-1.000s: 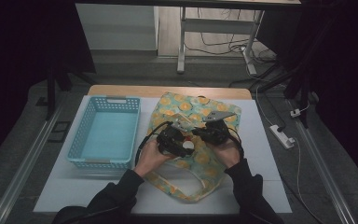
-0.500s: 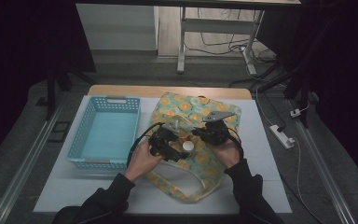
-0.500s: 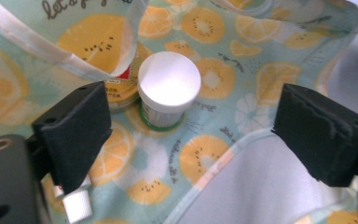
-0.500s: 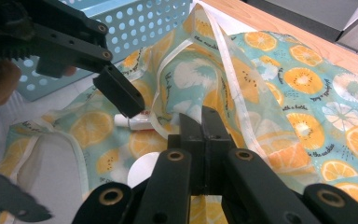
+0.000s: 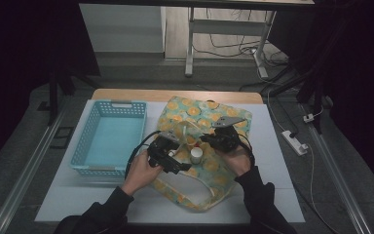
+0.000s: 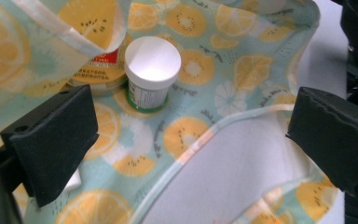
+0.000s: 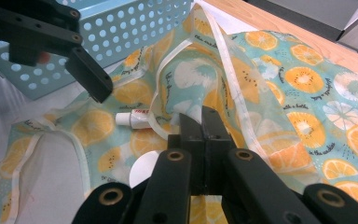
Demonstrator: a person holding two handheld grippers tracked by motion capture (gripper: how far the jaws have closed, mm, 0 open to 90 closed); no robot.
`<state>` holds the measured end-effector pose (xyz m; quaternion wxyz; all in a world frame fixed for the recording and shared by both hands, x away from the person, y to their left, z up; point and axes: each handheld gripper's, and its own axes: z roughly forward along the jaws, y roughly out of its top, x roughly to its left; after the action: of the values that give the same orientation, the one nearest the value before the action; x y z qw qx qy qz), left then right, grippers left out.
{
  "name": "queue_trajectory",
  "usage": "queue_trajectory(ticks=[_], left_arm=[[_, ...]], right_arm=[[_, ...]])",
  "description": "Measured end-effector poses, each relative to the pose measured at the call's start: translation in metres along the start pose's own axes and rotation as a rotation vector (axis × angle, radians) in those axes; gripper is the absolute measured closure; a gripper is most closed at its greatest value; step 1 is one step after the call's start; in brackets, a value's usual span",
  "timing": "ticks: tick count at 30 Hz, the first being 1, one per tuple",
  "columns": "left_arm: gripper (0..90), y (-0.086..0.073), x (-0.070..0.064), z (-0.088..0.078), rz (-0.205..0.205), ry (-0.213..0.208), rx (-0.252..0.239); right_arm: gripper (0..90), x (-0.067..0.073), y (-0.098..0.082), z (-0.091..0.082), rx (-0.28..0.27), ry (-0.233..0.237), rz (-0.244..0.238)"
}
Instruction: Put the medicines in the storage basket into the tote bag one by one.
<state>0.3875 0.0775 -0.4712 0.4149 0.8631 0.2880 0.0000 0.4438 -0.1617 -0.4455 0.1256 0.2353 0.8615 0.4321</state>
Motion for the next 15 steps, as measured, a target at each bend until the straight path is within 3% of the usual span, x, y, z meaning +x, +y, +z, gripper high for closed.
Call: queue_trajectory(ticks=[7,15], left_arm=[[1.4,-0.01,-0.003,-0.014,-0.017,-0.001,-0.042],[0.2,-0.021,-0.014,-0.013,-0.012,0.027,-0.035]], right_arm=[[90.0,0.001,0.001,-0.001,-0.003,0.0,0.001],[90.0,0.001,0.001,-0.002,-0.003,0.001,-0.001]])
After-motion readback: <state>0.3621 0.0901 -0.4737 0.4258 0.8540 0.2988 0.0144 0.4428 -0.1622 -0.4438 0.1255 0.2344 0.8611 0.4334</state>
